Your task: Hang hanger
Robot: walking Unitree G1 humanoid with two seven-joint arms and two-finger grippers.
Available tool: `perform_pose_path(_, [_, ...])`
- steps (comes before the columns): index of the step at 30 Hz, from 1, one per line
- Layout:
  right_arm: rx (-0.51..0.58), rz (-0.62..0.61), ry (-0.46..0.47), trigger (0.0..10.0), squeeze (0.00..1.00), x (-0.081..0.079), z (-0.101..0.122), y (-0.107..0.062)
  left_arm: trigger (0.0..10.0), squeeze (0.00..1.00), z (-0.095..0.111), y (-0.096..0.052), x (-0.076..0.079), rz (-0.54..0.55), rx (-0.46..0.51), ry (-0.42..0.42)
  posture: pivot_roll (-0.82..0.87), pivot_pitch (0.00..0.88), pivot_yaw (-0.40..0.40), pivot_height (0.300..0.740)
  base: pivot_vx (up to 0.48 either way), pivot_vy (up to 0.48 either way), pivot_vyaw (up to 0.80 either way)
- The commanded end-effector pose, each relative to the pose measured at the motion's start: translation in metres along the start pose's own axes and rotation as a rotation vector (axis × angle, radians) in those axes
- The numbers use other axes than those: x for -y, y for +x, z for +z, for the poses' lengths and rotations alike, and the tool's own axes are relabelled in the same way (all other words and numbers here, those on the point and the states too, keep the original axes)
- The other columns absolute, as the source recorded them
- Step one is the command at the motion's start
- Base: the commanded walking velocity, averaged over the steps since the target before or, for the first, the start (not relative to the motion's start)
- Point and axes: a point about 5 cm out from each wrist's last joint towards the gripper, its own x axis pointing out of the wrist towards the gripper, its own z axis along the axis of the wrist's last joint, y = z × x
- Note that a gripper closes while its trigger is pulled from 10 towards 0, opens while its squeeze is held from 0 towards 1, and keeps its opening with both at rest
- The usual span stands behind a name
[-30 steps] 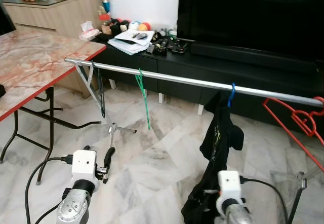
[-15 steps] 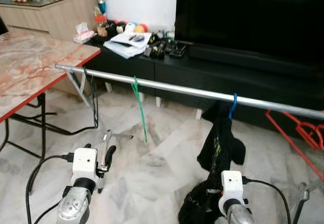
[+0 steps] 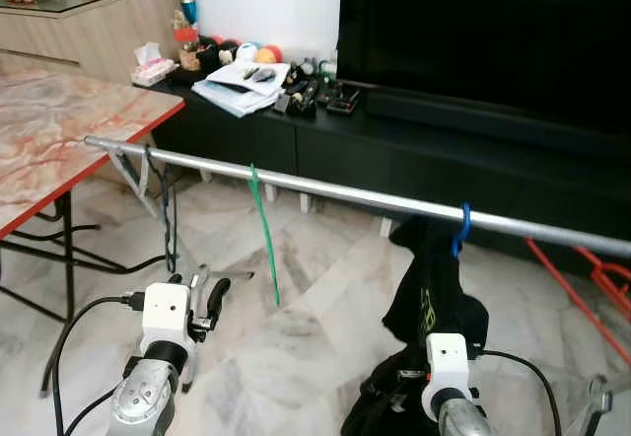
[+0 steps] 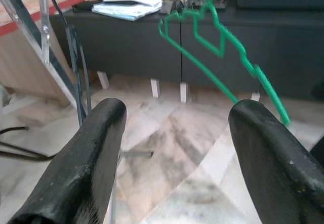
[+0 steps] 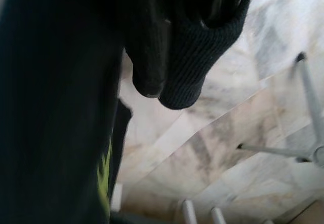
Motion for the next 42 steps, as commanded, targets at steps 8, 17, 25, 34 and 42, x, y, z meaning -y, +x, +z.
perform_pose_path(8, [0.014, 0.025, 0.0, 10.0, 0.0, -0.009, 0.003, 0.002, 10.0, 0.0, -0.001, -0.001, -0.005, -0.001, -0.014, 0.013, -0.02, 0.056, 0.027, 0.74, 0.298, 0.0, 0.0])
perform_pose_path(17, [0.008, 0.032, -0.001, 10.0, 0.0, -0.011, 0.002, 0.001, 10.0, 0.0, 0.008, 0.004, -0.001, -0.061, -0.002, -0.015, -0.02, 0.054, 0.027, 0.74, 0.066, 0.0, 0.0])
perform_pose_path(25, [0.004, 0.031, -0.006, 10.0, 0.0, -0.012, 0.001, 0.001, 10.0, 0.0, 0.019, 0.013, 0.019, -0.308, -0.067, -0.17, -0.02, 0.059, 0.029, 0.74, 0.0, 0.0, 0.0])
perform_pose_path(34, [0.001, 0.028, -0.009, 10.0, 0.0, -0.012, 0.001, 0.001, 10.0, 0.0, 0.041, 0.048, 0.012, -0.19, -0.086, -0.106, -0.02, 0.068, 0.029, 0.74, 0.0, 0.0, 0.0])
perform_pose_path(42, [-0.007, 0.03, -0.018, 10.0, 0.0, -0.012, 0.001, 0.002, 10.0, 0.0, 0.046, 0.081, 0.022, -0.159, -0.241, -0.025, -0.02, 0.079, 0.03, 0.74, 0.0, 0.0, 0.0])
